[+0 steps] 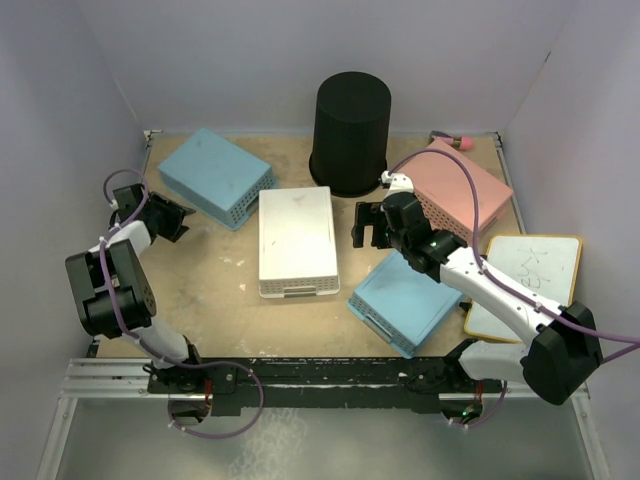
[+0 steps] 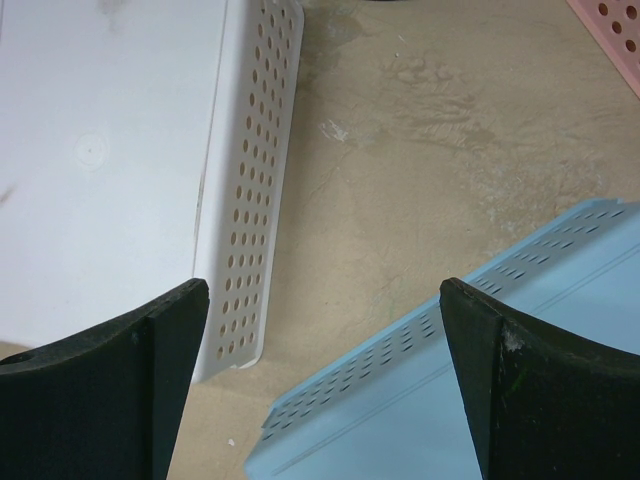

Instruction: Turn the large container upside down

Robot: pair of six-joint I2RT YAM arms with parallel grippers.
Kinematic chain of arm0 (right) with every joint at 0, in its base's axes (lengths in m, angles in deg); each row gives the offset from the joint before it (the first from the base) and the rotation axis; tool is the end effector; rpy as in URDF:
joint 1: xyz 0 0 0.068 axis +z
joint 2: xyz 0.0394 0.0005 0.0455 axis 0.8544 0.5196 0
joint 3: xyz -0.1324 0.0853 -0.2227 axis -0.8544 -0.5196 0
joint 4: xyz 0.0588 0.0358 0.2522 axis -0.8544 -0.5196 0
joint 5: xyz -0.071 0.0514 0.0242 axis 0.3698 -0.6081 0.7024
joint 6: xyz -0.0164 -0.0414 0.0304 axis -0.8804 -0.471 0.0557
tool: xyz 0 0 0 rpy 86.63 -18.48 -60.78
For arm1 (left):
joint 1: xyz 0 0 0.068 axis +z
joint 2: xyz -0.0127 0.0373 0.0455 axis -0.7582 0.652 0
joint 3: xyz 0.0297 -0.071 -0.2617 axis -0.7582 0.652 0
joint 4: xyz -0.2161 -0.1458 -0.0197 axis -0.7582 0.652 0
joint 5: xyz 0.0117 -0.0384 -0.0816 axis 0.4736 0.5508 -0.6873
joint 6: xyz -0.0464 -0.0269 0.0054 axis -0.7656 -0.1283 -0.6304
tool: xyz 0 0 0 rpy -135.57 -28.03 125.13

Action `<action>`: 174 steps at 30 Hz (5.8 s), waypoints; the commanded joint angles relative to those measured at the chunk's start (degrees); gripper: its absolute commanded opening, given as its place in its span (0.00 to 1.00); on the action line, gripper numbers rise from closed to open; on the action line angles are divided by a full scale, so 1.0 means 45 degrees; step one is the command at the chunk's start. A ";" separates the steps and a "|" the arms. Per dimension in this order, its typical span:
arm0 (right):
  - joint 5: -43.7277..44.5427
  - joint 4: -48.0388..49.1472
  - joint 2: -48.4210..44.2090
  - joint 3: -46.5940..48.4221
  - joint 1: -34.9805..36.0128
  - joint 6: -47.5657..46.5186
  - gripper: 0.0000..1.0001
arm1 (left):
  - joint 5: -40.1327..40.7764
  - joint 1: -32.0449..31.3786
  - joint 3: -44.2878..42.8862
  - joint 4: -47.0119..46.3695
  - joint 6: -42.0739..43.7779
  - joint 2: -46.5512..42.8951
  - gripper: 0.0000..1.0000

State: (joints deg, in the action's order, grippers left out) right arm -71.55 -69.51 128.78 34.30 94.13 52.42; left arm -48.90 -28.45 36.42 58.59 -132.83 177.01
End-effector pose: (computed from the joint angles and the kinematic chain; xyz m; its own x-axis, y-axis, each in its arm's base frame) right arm 0.2341 0.1561 0.2906 -0.5314 0.1481 -0.8341 -0.1746 0.9443 0.2789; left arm 0.3191 0.1091 0.1778 -0.3099 -0.9190 -0.2436 -0.6016 0.3880 -0.6983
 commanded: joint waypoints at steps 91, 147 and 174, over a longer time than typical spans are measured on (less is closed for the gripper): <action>-0.0154 0.0473 -0.2135 -0.0746 -0.4087 0.0709 1.00 | 0.9527 -0.6882 0.0245 0.1603 0.4981 -0.8109 0.68; -0.0245 0.0658 -0.2121 -0.0804 -0.4082 0.0844 1.00 | 0.8818 -0.6882 0.0430 0.1197 0.5174 -0.8250 0.70; -0.0247 0.0680 -0.2134 -0.0873 -0.4087 0.0851 1.00 | 0.8837 -0.6882 0.0488 0.1251 0.5180 -0.8301 0.70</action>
State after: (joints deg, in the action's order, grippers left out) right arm -73.02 -68.44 120.45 30.48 75.73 55.63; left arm -8.64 -59.46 38.47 67.02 -110.80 140.97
